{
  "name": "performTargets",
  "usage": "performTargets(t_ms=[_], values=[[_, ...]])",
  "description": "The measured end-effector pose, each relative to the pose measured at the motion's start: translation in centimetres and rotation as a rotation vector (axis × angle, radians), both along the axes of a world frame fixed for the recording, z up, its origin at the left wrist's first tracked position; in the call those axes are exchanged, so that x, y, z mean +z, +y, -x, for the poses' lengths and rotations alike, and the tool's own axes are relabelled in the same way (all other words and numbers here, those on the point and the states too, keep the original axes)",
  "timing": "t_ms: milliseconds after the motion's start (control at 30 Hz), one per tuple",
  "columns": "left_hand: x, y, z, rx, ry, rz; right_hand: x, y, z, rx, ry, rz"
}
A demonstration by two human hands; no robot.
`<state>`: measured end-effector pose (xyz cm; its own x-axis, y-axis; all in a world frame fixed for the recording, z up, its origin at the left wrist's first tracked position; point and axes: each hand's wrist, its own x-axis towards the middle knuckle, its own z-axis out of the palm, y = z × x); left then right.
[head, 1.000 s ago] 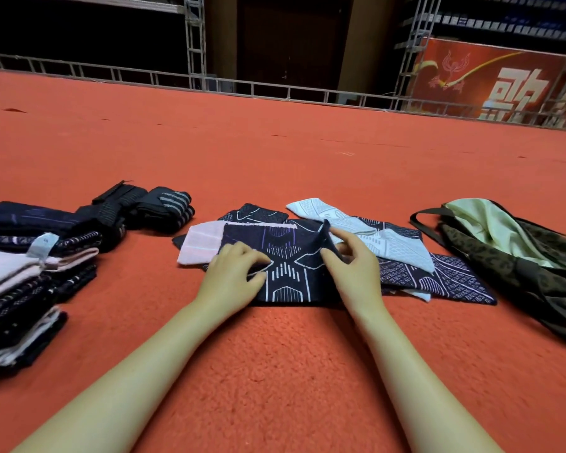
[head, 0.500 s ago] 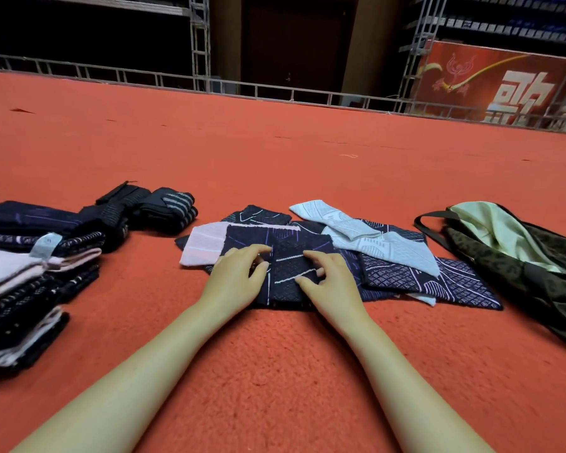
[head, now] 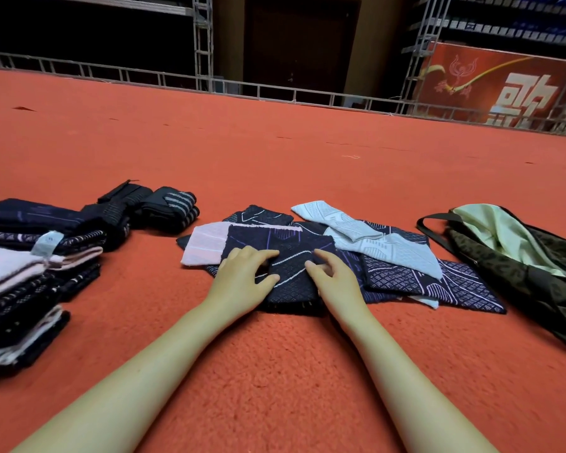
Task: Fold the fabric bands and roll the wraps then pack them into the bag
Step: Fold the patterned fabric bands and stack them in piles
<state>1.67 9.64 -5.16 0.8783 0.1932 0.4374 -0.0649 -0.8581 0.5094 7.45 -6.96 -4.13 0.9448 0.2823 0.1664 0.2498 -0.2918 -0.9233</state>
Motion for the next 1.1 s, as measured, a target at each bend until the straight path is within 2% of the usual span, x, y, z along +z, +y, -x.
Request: performTargets(t_ms=[200,300,367,467,633,733,800,900,967,1033,1100], values=[[-0.3,-0.1,-0.1,-0.039,-0.103,0.000,0.3,0.2,0.2,0.042,0.080,-0.143],[0.2,-0.6,0.1,-0.068,-0.149,0.025,1.0,0.2,0.7,0.034,0.109,-0.296],[0.6,-1.3,0.3,-0.112,-0.137,0.093,1.5,0.0,1.1,0.026,0.110,-0.393],[0.8,-2.6,0.7,-0.213,-0.040,0.338,2.1,-0.3,1.4,0.041,0.135,-0.456],[1.3,-2.9,0.8,-0.130,0.017,0.618,2.4,0.3,2.5,0.245,0.194,-0.359],[1.6,-2.5,0.6,-0.140,0.026,0.905,1.9,0.5,2.8,0.245,-0.007,-0.108],[1.6,-2.1,0.7,-0.134,0.017,0.961,1.5,0.7,3.1,0.243,-0.098,-0.001],[1.4,-1.7,0.5,-0.110,0.001,1.013,1.1,1.1,3.3,0.207,-0.126,0.025],[1.5,-1.8,0.3,-0.087,-0.013,1.058,0.9,1.2,3.2,0.163,-0.045,-0.018],[1.5,-2.0,0.3,-0.078,-0.029,1.066,0.8,1.3,3.2,0.151,0.149,-0.112],[1.3,-2.0,0.4,-0.078,-0.033,0.909,0.4,1.5,3.3,0.208,0.283,-0.204]])
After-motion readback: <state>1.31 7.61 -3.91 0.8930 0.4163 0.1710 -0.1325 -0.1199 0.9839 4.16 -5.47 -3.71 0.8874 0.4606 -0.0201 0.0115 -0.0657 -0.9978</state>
